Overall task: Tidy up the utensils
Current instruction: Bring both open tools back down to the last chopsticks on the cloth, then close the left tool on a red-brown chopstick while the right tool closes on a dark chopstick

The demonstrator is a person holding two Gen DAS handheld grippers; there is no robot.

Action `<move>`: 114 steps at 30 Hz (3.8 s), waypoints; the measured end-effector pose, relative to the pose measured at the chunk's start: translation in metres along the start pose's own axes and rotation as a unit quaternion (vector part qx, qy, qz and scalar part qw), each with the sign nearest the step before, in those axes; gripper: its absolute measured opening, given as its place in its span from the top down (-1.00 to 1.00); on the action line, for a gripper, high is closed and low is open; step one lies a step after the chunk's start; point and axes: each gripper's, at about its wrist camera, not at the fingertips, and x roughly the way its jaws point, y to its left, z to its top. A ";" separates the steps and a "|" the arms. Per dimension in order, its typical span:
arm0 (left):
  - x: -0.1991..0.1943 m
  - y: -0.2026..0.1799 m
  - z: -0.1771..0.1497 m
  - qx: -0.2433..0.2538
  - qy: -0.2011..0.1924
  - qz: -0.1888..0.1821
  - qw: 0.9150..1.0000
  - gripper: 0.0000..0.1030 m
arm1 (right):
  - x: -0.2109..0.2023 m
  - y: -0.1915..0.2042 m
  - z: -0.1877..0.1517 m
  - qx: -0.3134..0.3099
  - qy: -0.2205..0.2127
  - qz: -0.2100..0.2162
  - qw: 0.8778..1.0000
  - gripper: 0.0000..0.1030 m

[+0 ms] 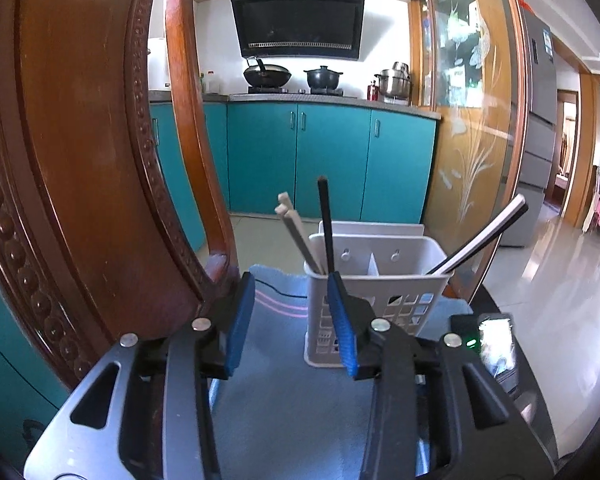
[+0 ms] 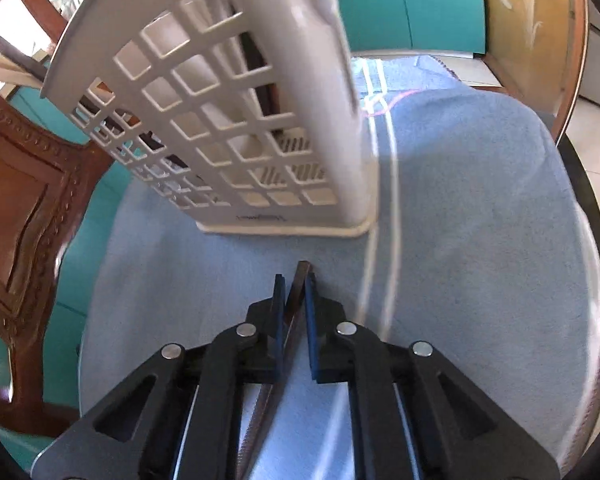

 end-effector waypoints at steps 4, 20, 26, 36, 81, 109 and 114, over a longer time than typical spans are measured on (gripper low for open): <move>0.005 -0.002 -0.008 0.012 0.019 -0.003 1.000 0.18 | -0.012 -0.007 -0.006 -0.063 0.008 -0.026 0.998 0.81; 0.024 -0.036 -0.043 0.057 0.083 -0.024 0.995 0.06 | -0.041 -0.013 -0.047 -0.120 0.022 -0.055 0.991 0.25; 0.031 -0.043 -0.053 0.072 0.101 -0.019 0.992 -0.01 | -0.040 0.000 -0.055 -0.140 0.023 -0.087 0.986 0.49; 0.063 -0.043 -0.081 0.062 0.197 -0.046 0.977 -0.04 | -0.045 -0.016 -0.045 -0.104 0.019 -0.080 0.991 0.81; 0.079 -0.074 -0.125 0.099 0.295 -0.088 0.946 -0.37 | -0.045 -0.026 -0.040 -0.105 0.014 -0.127 0.986 0.62; 0.084 -0.040 -0.129 0.067 0.302 -0.053 0.950 0.11 | -0.043 -0.008 -0.050 -0.129 0.005 -0.165 0.978 0.37; 0.090 -0.039 -0.128 0.062 0.300 -0.049 0.951 0.01 | -0.045 -0.006 -0.053 -0.130 0.005 -0.161 0.978 0.37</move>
